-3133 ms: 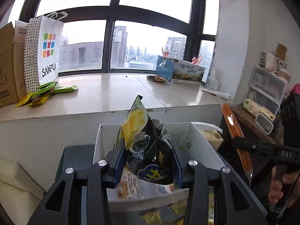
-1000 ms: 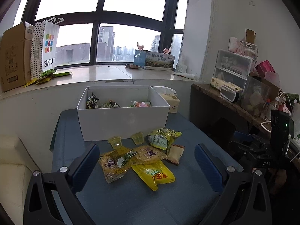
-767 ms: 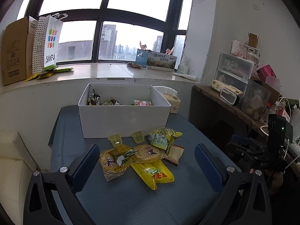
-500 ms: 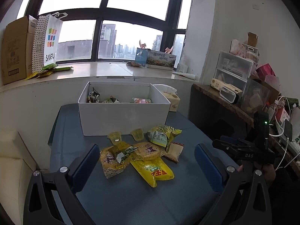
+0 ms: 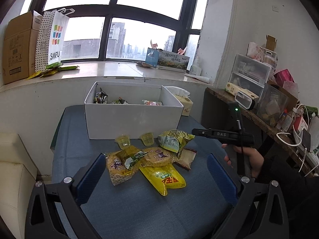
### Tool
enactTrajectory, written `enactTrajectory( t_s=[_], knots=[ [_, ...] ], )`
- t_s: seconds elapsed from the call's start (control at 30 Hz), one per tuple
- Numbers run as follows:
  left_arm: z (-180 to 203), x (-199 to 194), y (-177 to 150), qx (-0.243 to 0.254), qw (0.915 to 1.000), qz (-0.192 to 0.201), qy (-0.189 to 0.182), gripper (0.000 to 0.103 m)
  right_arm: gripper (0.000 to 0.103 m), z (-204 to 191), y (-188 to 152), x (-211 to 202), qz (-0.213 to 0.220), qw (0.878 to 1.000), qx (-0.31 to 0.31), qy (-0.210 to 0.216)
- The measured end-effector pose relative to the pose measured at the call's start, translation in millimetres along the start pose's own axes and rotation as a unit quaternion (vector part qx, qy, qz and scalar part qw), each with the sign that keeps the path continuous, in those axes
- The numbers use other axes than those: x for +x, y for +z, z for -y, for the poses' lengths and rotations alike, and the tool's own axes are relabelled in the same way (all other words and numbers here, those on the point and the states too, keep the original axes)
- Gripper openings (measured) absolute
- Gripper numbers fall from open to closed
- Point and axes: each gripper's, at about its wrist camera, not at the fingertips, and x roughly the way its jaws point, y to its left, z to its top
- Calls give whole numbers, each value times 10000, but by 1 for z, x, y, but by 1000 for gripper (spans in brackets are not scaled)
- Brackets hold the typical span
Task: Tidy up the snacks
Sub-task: 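Grasp the yellow-green chip bag with the right gripper while the left grasps a cookie pack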
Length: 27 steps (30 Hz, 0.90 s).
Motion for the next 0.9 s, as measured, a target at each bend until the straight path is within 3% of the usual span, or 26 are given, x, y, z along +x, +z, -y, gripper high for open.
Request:
enactTrajectory(
  t_s=[0.13, 0.3, 0.4, 0.47, 0.53, 0.7, 0.9],
  knots=[
    [-5, 2, -2, -68, 10000, -38, 16, 103, 103, -4, 1, 20, -273, 9995, -114, -52],
    [-13, 4, -5, -248, 9997, -57, -63, 103, 103, -18, -4, 26, -306, 9988, -191, 344],
    [-14, 8, -6, -341, 9993, -114, -67, 103, 101, -35, -3, 39, -501, 9978, -370, 219],
    [-13, 7, -7, -314, 9994, -109, -79, 103, 64, -42, -3, 49, -633, 9968, -409, 254],
    [-12, 5, -6, -269, 9996, -88, -55, 103, 52, -42, -5, 54, -713, 9966, -315, 280],
    [-18, 9, -6, -355, 9993, -128, -40, 103, 45, -46, -16, 37, -556, 9967, -395, 443],
    [-22, 33, -10, -363, 9984, -435, -7, 103, 45, -43, -25, -9, -133, 9982, -279, 521]
  ],
)
